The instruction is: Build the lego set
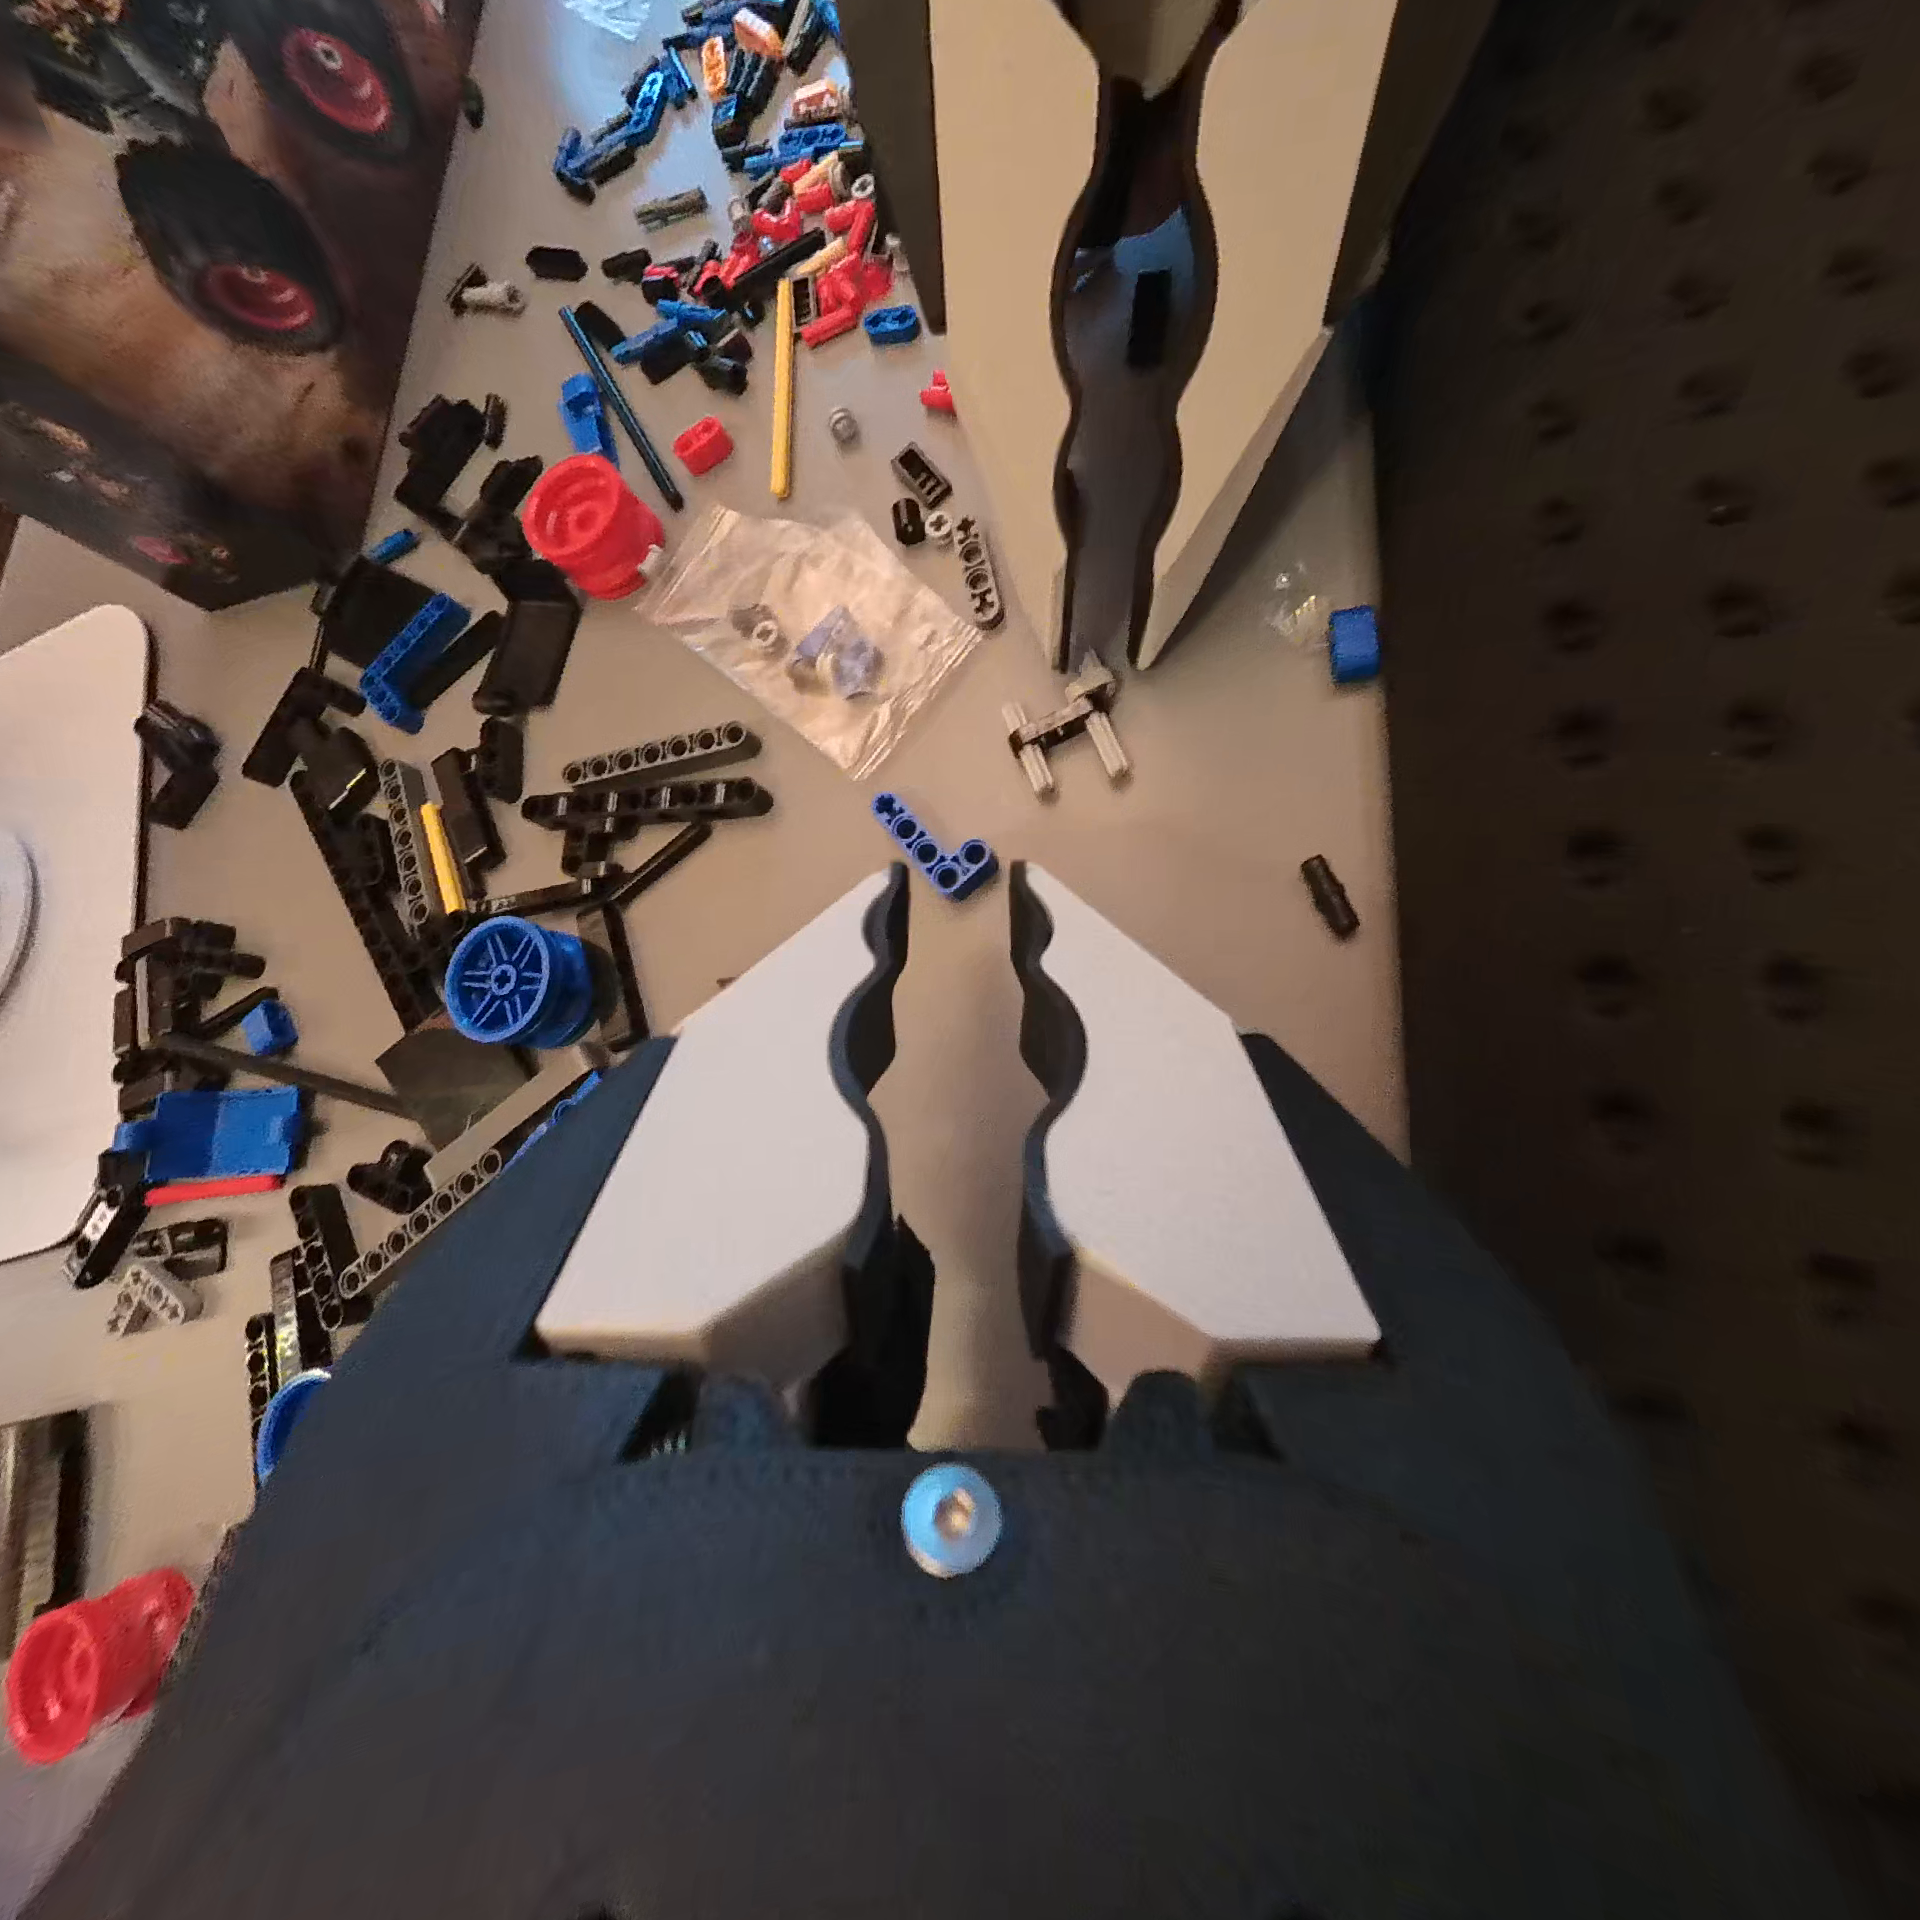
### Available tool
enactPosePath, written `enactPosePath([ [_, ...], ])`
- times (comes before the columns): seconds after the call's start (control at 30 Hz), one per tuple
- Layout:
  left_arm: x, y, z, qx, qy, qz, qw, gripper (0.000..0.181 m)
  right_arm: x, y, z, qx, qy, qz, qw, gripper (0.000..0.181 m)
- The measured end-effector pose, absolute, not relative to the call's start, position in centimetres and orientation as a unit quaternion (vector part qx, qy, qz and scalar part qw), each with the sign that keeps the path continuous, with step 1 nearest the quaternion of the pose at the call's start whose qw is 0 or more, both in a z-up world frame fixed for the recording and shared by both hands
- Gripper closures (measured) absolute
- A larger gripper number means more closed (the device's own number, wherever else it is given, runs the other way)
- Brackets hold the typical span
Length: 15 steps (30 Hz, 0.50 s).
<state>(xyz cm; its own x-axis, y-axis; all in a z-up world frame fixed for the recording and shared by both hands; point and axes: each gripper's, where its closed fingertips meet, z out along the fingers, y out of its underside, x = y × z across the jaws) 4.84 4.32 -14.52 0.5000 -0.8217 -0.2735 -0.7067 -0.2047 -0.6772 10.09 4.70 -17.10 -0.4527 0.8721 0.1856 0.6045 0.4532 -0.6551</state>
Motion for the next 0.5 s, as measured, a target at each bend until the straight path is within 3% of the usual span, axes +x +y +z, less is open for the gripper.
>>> enactPosePath([
  [0.1,4.9,4.3,-14.9,-0.774,0.496,-0.073,0.386,0.163,9.9,4.6,-17.3,-0.451,-0.817,0.255,0.254,0.177],
  [0.5,5.3,4.5,-14.6,-0.77,0.491,-0.083,0.399,0.16,9.9,4.7,-14.1,-0.445,-0.783,0.303,0.311,0.178],
])
